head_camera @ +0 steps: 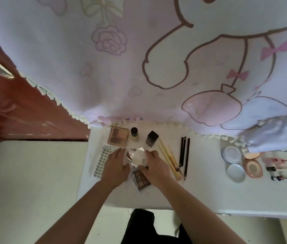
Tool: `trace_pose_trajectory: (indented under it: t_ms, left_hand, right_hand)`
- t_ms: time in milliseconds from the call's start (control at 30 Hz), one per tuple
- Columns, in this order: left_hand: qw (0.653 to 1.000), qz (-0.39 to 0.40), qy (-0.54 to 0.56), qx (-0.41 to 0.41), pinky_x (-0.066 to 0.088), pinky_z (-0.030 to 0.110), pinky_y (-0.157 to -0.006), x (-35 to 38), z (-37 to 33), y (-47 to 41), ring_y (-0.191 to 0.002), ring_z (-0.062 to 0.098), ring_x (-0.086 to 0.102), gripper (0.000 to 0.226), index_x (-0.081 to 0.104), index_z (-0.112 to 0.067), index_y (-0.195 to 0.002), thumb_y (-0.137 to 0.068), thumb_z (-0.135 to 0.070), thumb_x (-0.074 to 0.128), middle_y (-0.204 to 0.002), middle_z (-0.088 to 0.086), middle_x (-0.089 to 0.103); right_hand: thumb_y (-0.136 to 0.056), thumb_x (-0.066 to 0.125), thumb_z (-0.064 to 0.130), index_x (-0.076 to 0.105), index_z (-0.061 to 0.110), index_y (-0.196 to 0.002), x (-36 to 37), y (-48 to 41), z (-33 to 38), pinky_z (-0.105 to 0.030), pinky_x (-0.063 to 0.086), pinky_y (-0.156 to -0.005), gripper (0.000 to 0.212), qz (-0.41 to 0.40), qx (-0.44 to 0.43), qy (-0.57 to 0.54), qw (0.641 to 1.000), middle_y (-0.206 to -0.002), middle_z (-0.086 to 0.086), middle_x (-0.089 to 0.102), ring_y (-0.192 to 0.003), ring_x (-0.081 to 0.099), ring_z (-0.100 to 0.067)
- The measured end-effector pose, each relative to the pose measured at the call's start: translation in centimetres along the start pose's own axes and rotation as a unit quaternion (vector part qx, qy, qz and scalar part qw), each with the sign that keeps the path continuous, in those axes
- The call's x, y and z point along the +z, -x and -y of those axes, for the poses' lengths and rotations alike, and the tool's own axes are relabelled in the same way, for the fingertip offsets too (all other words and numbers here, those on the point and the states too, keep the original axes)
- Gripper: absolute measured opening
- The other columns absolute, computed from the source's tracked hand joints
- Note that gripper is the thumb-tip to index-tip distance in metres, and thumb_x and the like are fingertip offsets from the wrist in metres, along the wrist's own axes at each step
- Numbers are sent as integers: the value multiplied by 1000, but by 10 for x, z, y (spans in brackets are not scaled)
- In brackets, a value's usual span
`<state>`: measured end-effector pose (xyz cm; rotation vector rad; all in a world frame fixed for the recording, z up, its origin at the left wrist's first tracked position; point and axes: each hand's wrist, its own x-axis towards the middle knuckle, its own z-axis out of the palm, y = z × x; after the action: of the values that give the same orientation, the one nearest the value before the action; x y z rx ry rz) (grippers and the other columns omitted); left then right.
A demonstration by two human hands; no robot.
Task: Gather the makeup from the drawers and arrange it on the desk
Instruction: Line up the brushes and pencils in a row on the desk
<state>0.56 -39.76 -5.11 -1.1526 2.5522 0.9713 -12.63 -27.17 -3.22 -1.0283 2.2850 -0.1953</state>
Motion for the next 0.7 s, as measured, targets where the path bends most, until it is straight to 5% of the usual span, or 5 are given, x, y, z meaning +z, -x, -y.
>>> trace_pose_trajectory:
  t_ms: [133, 400, 533, 700]
  left_hand:
    - [998, 20, -53, 22, 35, 44, -109, -3, -3, -15, -134, 32, 35, 69, 40, -13, -146, -86, -34, 66, -148, 11, 39]
    - [981, 44, -189, 23, 36, 41, -101, -1, -23, -33, -124, 31, 36, 68, 55, -23, -122, -73, -67, 68, -133, 10, 39]
    - [993, 41, -111, 11, 42, 39, -94, -2, -33, -32, -113, 25, 46, 56, 50, -23, -115, -73, -47, 78, -114, 2, 50]
    - [978, 0, 192, -84, 54, 35, -68, -13, -38, -20, -78, 19, 65, 16, 60, -24, -91, -84, -30, 73, -87, -3, 68]
  right_hand:
    - [-94, 52, 56, 42, 16, -130, -2, 4, -13, -36, 51, -76, 54, -8, 32, -2, 999, -123, -6, 46, -106, 60, -28]
    - [-94, 53, 56, 43, 15, -131, 2, 22, -49, -43, 50, -90, 57, -24, 128, -67, 989, -132, -7, 47, -116, 57, -31]
    - [-94, 56, 51, 42, 17, -132, 3, 25, -49, -42, 53, -93, 52, -31, 134, -59, 989, -132, -5, 48, -114, 58, -26]
    - [-96, 53, 43, 38, 20, -141, -3, 31, -43, -42, 53, -92, 53, -77, 145, -84, 983, -136, -2, 45, -116, 56, -24]
